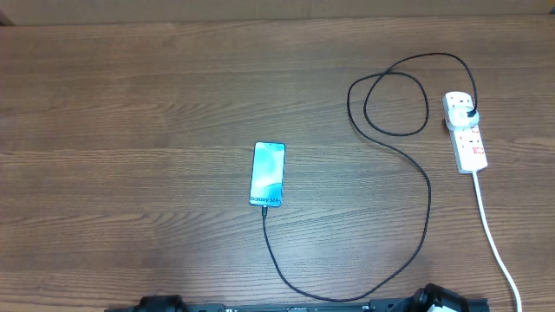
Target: Plug charger to phone and switch on socket
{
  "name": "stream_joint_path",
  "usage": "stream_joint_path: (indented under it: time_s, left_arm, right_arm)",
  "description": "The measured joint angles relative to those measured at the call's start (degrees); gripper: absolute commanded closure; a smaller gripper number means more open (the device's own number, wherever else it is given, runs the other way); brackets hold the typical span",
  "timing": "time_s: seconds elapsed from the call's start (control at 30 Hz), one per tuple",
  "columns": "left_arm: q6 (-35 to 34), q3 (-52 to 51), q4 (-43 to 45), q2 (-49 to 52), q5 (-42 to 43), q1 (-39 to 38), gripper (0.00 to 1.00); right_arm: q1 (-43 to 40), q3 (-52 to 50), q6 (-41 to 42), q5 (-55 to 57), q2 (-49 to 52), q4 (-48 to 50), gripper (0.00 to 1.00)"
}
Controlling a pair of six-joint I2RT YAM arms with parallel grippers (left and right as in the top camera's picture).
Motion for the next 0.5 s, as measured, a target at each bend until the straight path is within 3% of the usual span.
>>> stream_joint_path:
  time_s: [0.3, 0.5]
  left_arm:
    - [0.0, 0.0, -0.3, 0.0, 0.0, 4.6, 0.0]
    - [-0.1, 0.0, -0.3, 0.0, 0.0, 2.8, 0.0]
  right_arm:
    - [5.4, -0.9, -0.7, -2.7, -2.5, -0.7, 0.96]
    - [6.0, -6.3, -1.1, -3.0, -9.0, 3.7, 0.96]
